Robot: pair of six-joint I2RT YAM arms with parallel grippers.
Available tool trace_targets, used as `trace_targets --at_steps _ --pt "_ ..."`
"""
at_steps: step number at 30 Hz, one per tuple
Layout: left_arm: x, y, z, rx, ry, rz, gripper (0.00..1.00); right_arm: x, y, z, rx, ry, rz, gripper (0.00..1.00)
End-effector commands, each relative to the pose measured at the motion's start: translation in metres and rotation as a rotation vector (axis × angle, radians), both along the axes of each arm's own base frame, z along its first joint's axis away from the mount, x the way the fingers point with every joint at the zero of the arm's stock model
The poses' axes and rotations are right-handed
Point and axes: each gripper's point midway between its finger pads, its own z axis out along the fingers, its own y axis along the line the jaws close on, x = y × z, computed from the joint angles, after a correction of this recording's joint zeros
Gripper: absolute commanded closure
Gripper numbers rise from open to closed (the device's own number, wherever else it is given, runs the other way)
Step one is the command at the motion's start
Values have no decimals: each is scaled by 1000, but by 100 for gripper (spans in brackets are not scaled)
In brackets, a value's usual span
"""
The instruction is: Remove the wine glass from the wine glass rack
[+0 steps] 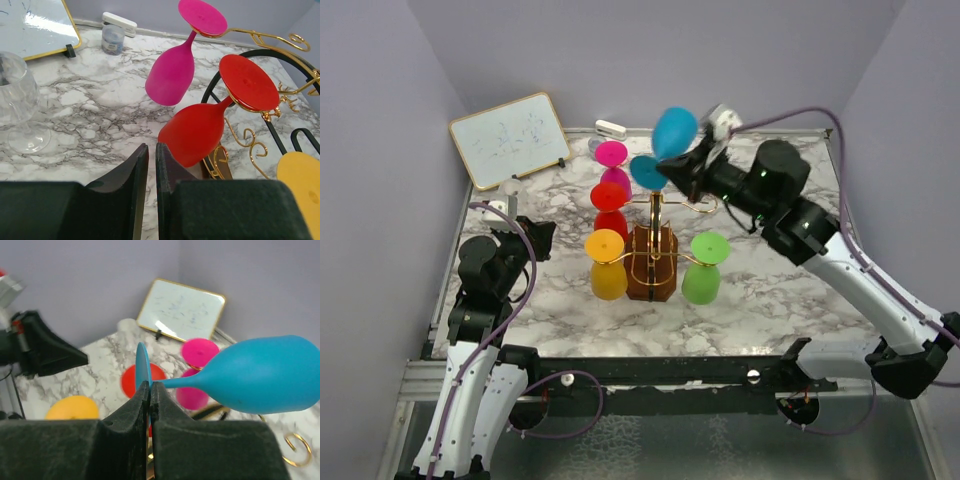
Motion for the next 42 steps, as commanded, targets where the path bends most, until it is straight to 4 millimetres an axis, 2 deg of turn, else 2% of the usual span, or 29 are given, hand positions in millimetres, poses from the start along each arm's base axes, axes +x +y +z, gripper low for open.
trace_targets --at_steps 1,3,6,7,9,12,15,18,21,24,25,27,28,32,42 --pt "2 9 -1 -3 13 63 83 -31 36 48 -220 -461 -156 99" --pt "5 16 -4 -9 38 108 83 -37 45 55 -277 -553 -216 99" --pt "5 26 0 -47 71 186 80 -47 55 54 -381 -673 -238 99" --pt "5 29 5 -66 79 208 78 -55 60 51 -423 -736 -226 99" --pt "6 32 24 -97 90 240 72 -84 76 40 -537 -925 -175 99" --pt "10 28 75 -125 66 229 71 -114 80 26 -644 -1168 -217 99" --pt "8 24 138 -153 8 203 68 -130 82 13 -746 -1317 -258 99" --pt "-6 18 202 -184 -65 152 64 -144 80 -3 -830 -1451 -280 99" --pt "-24 6 247 -207 -109 72 59 -157 81 -13 -885 -1548 -269 99" --pt "-40 -12 272 -234 -117 -42 52 -161 86 -23 -957 -1582 -218 99" --pt "-45 -22 274 -256 -115 -94 49 -162 89 -28 -978 -1590 -198 99" --pt "-53 -36 274 -280 -97 -182 36 -164 94 -35 -1010 -1605 -167 99" --pt "-56 -43 271 -292 -76 -219 35 -165 95 -37 -1021 -1611 -155 99" --pt "-66 -59 257 -315 -15 -327 35 -169 102 -50 -1061 -1635 -104 99" --pt "-93 -58 246 -325 32 -342 36 -168 107 -87 -1201 -1611 13 99"
